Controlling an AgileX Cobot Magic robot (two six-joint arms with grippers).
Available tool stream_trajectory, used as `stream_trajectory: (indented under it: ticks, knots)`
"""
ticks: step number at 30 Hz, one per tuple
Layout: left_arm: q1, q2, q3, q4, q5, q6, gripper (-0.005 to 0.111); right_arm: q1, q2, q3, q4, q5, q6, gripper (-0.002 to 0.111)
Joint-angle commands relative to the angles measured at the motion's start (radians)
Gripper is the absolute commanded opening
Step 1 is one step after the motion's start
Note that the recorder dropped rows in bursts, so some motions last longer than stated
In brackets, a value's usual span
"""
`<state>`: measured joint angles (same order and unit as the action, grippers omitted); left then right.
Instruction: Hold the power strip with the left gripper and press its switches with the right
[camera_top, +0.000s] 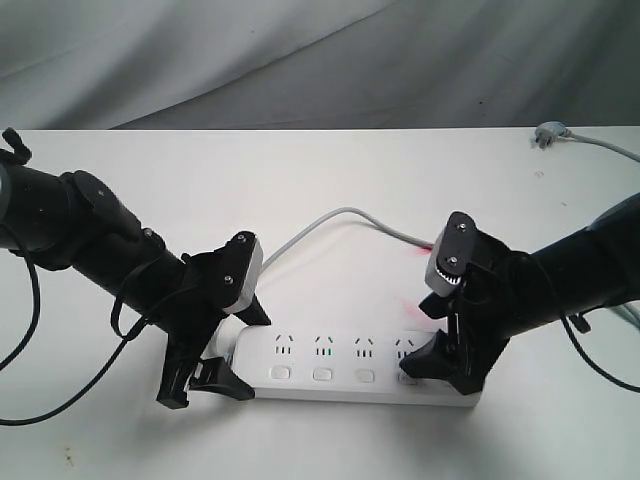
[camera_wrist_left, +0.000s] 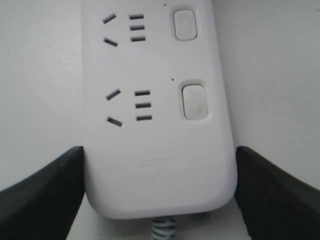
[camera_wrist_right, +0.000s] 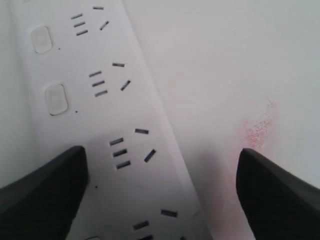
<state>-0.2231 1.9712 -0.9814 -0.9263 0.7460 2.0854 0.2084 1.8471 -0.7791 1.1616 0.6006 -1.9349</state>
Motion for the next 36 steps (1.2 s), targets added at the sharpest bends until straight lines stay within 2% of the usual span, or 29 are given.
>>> stream_trajectory:
  ticks: [1, 4, 9, 13, 22, 27, 31, 36]
  knots:
    - [-0.005, 0.000, -0.001, 0.009, -0.012, 0.008, 0.000, -0.008, 0.015, 0.014, -0.078, -0.104, -0.065, 0.074]
    - [-0.005, 0.000, -0.001, 0.009, -0.012, 0.008, 0.000, -0.006, 0.015, 0.014, -0.076, -0.084, -0.068, 0.074]
    - [-0.005, 0.000, -0.001, 0.009, -0.012, 0.008, 0.000, 0.074, 0.017, 0.014, -0.081, -0.126, -0.077, 0.074]
    - [-0.005, 0.000, -0.001, 0.009, -0.012, 0.008, 0.000, 0.076, 0.018, 0.014, -0.058, -0.124, -0.058, 0.074]
    - [-0.005, 0.000, -0.001, 0.009, -0.012, 0.008, 0.000, 0.070, -0.335, 0.014, -0.057, -0.093, -0.059, 0.074]
    - [-0.005, 0.000, -0.001, 0.009, -0.012, 0.008, 0.000, 0.070, -0.255, 0.014, -0.262, -0.219, 0.102, 0.074]
    - [-0.005, 0.000, -0.001, 0.009, -0.012, 0.008, 0.000, 0.067, -0.226, 0.014, -0.202, -0.204, 0.136, 0.074]
    - [-0.005, 0.000, -0.001, 0.009, -0.012, 0.008, 0.000, 0.067, -0.221, 0.014, -0.213, -0.098, 0.054, 0.074]
